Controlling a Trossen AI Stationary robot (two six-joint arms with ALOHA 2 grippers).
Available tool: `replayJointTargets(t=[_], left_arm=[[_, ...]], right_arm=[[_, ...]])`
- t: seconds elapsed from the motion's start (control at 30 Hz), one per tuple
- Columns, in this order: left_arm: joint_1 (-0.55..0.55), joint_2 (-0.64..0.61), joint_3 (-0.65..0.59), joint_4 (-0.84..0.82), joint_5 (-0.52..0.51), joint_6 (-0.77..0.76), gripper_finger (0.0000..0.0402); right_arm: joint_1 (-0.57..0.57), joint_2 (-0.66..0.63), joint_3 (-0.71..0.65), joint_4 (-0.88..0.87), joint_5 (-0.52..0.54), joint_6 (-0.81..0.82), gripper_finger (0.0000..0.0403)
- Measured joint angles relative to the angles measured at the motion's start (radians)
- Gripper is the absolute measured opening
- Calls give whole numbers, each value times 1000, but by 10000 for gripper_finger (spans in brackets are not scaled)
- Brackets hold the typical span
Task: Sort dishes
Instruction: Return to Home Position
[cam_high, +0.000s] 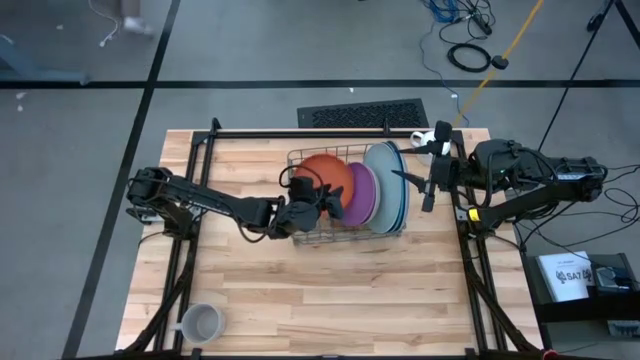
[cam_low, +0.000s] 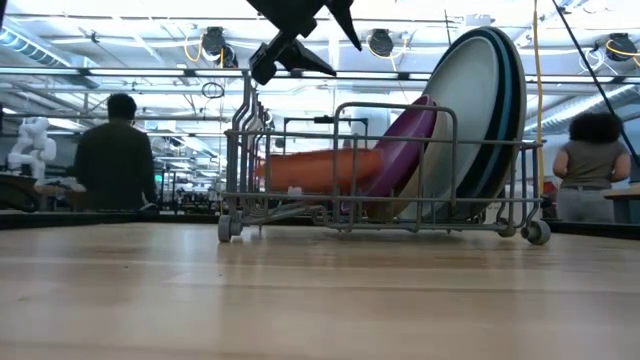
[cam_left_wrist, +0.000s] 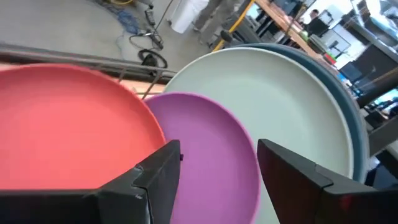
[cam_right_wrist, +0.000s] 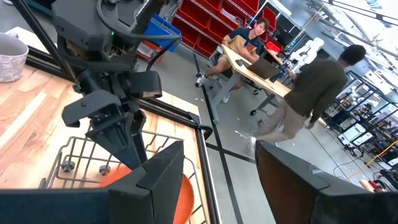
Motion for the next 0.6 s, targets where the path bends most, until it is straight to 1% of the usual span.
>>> replayJointTargets(t=[0.1,0.33,0.47,0.5,0.6], left_arm=[[-1,0,0,27,0,36,214],[-1,0,0,40,-3,52,214],[-1,-16,0,53,18,121,214],[-1,-26,0,52,21,149,214],[-3,-63,0,71,34,229,214]], right_arm=[[0,0,0,1,0,0,192],[0,0,0,-5,0,0,192],[0,11,1,-44,-1,5,192],[0,19,1,-68,-7,2,192],[-1,60,1,-132,-69,-7,192]])
